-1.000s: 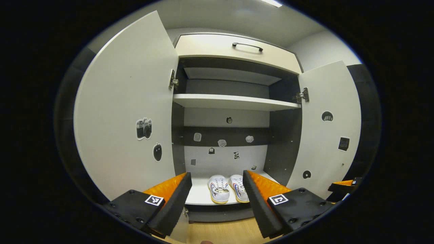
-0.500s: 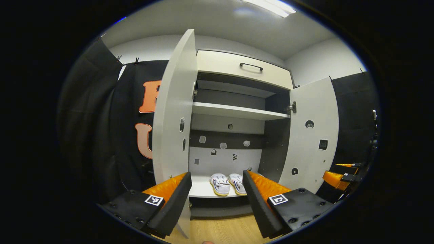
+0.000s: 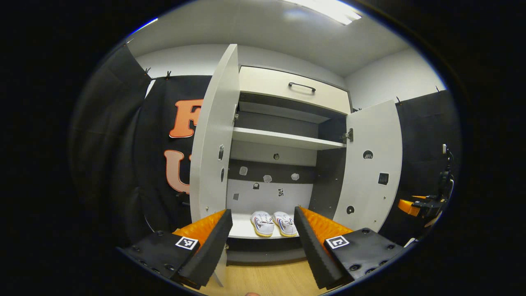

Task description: Grab one shoe with the right hand and put it into the shoe cabinet, grab the other shoe with the left hand and put it into the shoe cabinet; then close the right door with the right hand and the left door with the left hand.

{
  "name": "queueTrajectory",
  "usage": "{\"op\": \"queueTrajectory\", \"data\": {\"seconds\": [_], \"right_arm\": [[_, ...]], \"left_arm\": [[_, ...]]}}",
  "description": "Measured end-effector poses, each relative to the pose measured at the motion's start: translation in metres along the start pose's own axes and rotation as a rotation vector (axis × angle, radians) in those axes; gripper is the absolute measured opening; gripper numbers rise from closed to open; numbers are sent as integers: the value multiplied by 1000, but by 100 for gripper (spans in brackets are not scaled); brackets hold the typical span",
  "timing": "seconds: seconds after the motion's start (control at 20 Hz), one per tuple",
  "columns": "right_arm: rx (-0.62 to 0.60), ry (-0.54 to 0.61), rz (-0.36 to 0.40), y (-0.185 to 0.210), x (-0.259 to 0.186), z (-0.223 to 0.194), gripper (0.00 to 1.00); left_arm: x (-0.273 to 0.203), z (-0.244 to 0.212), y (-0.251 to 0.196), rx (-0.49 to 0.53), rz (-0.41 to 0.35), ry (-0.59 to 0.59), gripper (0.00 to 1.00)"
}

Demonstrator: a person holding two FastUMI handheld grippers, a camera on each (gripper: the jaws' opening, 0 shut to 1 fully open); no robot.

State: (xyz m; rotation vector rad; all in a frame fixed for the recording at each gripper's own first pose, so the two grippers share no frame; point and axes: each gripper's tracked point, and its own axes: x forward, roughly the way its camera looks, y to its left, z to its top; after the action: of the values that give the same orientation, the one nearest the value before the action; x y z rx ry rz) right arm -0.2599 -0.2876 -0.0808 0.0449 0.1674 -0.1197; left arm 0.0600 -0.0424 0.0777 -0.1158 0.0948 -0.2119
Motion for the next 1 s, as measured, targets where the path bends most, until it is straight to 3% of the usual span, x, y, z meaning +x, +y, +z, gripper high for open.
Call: {"op": "queueTrajectory", "data": {"seconds": [0.25,0.6,0.8,0.85,0.9,1.0], "right_arm": [[-36,54,101,11,29,-24,92],[-51,50,164,19,35,-27,89],[-107,48,213,40,33,-25,77],[-89,53,237,47,32,-26,81],[-78,55,265,56,30,-27,70],[-72,51,301,72,28,-25,68]], "left_arm": [[-3,10,-7,-12,44,-12,97],[-7,8,-15,-47,83,-10,99],[-4,3,-25,-70,72,-1,97],[-4,2,-29,-70,64,1,97],[-5,2,-30,-67,59,1,97],[-8,4,-28,-55,62,-1,97]]}}
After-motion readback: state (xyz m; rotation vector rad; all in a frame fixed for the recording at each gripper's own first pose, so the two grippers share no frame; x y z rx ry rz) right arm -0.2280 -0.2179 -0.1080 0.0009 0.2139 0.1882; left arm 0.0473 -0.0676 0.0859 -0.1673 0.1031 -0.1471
